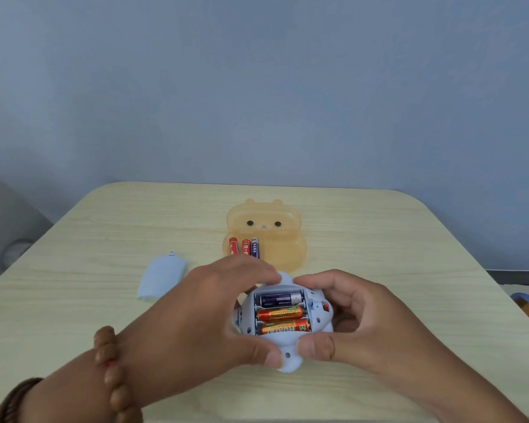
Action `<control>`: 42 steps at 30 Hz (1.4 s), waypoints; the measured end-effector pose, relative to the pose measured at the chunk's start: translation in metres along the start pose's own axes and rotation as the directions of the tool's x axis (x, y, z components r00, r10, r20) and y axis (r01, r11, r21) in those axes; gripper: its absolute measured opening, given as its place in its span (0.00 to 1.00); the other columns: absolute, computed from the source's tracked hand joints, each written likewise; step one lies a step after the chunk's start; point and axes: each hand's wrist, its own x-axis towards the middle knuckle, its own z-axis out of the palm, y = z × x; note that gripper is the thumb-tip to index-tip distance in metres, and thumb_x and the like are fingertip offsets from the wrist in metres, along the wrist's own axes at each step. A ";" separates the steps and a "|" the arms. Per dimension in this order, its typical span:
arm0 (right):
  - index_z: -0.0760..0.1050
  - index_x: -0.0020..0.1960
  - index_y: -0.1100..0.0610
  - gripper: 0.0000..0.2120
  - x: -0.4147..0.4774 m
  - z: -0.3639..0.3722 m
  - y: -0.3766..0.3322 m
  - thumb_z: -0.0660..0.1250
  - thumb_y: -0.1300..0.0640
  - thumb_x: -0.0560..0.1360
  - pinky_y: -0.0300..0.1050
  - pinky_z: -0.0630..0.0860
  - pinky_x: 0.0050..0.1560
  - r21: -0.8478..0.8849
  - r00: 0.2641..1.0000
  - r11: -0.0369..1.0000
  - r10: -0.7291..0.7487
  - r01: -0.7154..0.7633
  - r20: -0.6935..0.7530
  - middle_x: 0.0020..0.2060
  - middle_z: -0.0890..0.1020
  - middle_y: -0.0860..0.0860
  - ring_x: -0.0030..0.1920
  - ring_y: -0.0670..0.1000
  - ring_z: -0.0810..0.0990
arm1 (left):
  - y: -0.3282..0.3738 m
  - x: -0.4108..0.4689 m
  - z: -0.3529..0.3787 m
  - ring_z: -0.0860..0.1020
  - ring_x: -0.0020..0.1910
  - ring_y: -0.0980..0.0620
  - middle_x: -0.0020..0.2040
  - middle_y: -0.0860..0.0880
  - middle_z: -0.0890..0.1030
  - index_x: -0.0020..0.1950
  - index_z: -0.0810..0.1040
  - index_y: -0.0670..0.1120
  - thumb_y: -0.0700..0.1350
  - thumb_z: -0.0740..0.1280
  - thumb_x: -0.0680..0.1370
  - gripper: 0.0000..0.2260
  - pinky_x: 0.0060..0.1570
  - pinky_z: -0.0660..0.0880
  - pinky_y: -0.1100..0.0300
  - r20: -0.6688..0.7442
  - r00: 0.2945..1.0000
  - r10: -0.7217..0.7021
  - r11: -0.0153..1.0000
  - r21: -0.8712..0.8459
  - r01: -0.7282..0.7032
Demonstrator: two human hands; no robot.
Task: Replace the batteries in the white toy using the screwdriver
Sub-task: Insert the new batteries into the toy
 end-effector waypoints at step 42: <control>0.81 0.59 0.54 0.16 -0.002 0.014 -0.003 0.76 0.64 0.72 0.48 0.83 0.34 0.355 0.994 0.933 0.085 -0.055 -0.071 0.43 0.88 0.59 0.33 0.57 0.85 | -0.059 -0.001 -0.041 0.77 0.53 0.51 0.56 0.51 0.74 0.69 0.67 0.54 0.65 0.66 0.72 0.29 0.52 0.73 0.58 -0.143 0.825 -0.546 0.667 0.522 0.532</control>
